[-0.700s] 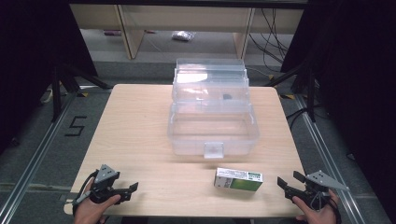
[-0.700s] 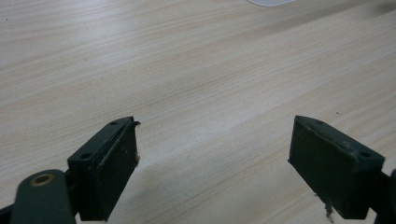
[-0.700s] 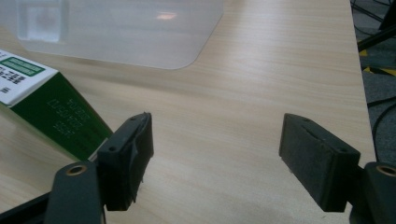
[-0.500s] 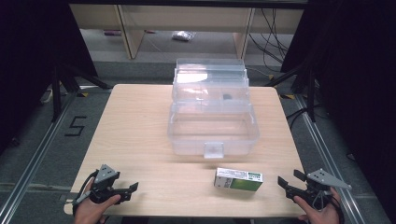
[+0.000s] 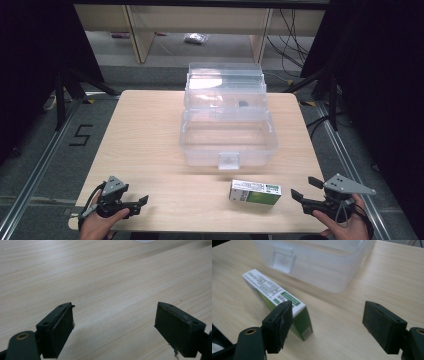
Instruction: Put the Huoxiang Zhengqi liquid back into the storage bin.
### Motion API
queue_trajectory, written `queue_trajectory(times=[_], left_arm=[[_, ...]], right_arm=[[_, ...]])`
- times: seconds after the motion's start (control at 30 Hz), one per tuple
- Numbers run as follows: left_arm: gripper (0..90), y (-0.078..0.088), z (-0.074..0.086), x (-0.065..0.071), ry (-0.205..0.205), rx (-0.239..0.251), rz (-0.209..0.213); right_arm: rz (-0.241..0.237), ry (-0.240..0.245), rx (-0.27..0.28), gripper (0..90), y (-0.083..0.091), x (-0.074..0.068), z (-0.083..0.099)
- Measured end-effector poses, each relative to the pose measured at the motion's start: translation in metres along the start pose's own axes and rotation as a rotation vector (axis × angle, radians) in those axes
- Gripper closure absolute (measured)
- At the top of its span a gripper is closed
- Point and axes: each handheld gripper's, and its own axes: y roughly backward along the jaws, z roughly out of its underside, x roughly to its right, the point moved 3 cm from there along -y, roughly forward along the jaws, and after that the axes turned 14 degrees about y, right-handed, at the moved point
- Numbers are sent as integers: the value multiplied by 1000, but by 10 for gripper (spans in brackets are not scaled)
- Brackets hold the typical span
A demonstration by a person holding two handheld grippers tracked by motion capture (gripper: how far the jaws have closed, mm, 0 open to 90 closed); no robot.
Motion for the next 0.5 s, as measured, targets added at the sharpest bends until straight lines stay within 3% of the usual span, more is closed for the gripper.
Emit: queue_trajectory(times=[0.07,0.23,0.27,0.3,0.4,0.5], left_arm=[[149,0,0,0,-1,-4,-1],[149,1,0,0,-11,-6,-6],[149,1,0,0,-11,0,-7],[149,1,0,0,-10,0,-7],[149,1,0,0,-11,-3,-6],[149,0,0,0,-13,-2,-8]], right_arm=[[-8,65,-7,253,-1,-1,-6],[-69,80,-47,253,-4,-12,-16],[-74,96,-46,253,-5,-12,-18],[-61,145,-30,251,-7,-11,-20],[-82,141,-41,239,-8,-15,-24],[-108,177,-59,186,-14,-21,-32]])
